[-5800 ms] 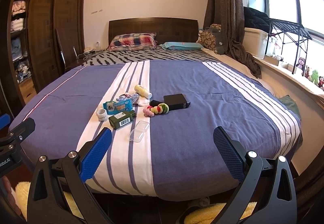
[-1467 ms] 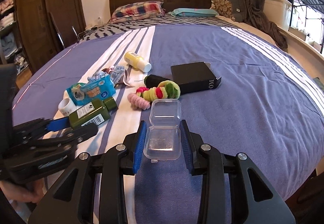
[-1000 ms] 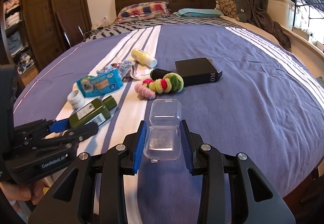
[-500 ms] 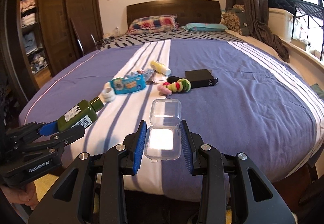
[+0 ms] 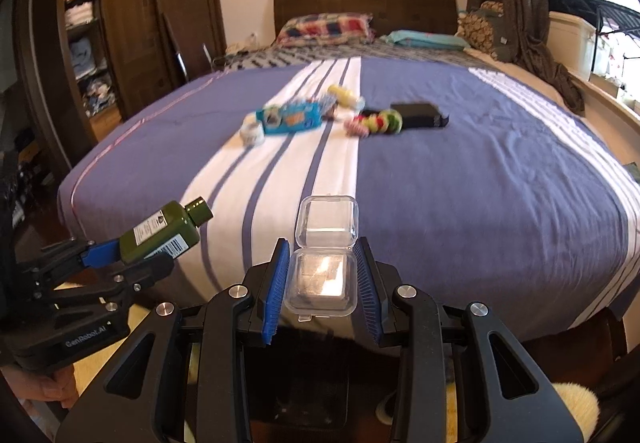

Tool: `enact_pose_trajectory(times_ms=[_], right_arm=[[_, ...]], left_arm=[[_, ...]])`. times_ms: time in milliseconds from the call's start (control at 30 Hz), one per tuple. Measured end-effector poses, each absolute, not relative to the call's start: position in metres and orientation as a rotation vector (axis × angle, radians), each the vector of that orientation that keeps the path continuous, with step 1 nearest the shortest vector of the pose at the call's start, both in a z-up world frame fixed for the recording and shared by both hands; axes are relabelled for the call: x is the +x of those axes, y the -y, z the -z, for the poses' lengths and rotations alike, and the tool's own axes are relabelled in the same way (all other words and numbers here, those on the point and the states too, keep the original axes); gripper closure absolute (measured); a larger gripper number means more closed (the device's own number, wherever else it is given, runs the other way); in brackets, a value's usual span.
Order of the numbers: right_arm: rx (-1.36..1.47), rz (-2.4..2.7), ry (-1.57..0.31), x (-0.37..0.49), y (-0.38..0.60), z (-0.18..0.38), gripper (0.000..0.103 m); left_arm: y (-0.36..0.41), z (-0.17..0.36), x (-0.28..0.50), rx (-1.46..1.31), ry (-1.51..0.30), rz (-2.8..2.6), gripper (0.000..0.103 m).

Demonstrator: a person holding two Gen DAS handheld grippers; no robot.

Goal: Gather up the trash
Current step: 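Lower both held items over the black bin and open both tools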

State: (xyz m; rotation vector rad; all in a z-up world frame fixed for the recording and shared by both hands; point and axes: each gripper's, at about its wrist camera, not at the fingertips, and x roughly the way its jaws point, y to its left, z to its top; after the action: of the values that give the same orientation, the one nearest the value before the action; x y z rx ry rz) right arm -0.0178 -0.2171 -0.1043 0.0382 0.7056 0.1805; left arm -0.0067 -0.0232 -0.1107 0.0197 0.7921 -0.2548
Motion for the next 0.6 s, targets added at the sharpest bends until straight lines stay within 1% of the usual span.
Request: enact_pose_trajectory(times_ms=[300, 600], right_arm=[[0.039, -0.186, -0.872, -0.015, 0.219, 0.166, 0.069], [0.08, -0.204, -1.075, 0.002, 0.216, 0.236, 0.069]], left_arm=[[0.024, 0.19, -0.009, 0.027, -0.989, 0.266, 0.057], [0.025, 0.245, 0.0, -0.013, -1.15, 0.304, 0.06]])
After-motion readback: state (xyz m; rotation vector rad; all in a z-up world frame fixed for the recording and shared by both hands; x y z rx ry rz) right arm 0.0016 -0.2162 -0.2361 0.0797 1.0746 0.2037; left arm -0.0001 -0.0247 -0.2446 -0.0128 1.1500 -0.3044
